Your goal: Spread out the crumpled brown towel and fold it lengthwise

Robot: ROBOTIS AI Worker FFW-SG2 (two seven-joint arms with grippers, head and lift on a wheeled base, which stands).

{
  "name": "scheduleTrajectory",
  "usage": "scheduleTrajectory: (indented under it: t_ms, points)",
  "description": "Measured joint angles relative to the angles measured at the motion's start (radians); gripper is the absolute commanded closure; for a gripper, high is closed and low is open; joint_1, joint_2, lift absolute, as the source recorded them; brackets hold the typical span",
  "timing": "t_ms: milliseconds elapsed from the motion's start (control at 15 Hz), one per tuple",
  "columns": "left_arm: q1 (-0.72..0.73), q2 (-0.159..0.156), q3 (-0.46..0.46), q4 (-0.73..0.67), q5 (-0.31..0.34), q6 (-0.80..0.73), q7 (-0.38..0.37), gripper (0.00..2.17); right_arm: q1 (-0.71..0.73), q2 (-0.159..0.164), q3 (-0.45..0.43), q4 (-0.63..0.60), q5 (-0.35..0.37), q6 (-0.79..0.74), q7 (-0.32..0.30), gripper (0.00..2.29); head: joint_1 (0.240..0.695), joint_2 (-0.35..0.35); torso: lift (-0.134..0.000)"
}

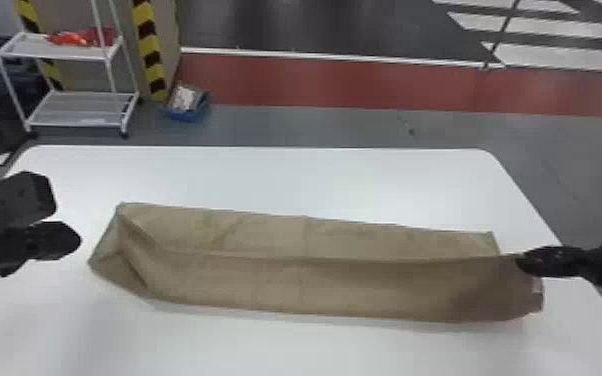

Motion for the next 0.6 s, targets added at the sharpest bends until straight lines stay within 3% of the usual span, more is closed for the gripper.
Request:
scheduleTrajectory:
  t_ms: [133, 200, 333, 600]
  points:
    - [0.010, -0.001, -0.005, -0.013, 0.000, -0.001, 0.086, 0.42, 0.000, 0.002, 0.000, 0.000, -0.001, 0.000, 0.000, 1.33, 0.695, -0.134, -0.124]
    - [0.020, -0.007, -0.010, -0.013, 0.007, -0.008, 0.151, 0.28, 0.001, 0.003, 0.000, 0.000, 0.000, -0.001, 0.000, 1.33, 0.695, -0.131, -0.124]
    - [0.024, -0.021, -0.021, -0.007, 0.025, -0.021, 0.180, 0.26, 0.004, 0.004, 0.002, 0.000, 0.002, -0.003, 0.000, 1.33, 0.695, -0.141, -0.124]
    - [-0.101, -0.067, -0.012, 0.118, 0.193, 0.007, 0.064, 0.27, 0.010, 0.016, 0.009, -0.002, 0.014, -0.005, 0.000, 1.33, 0.695, -0.168, -0.124]
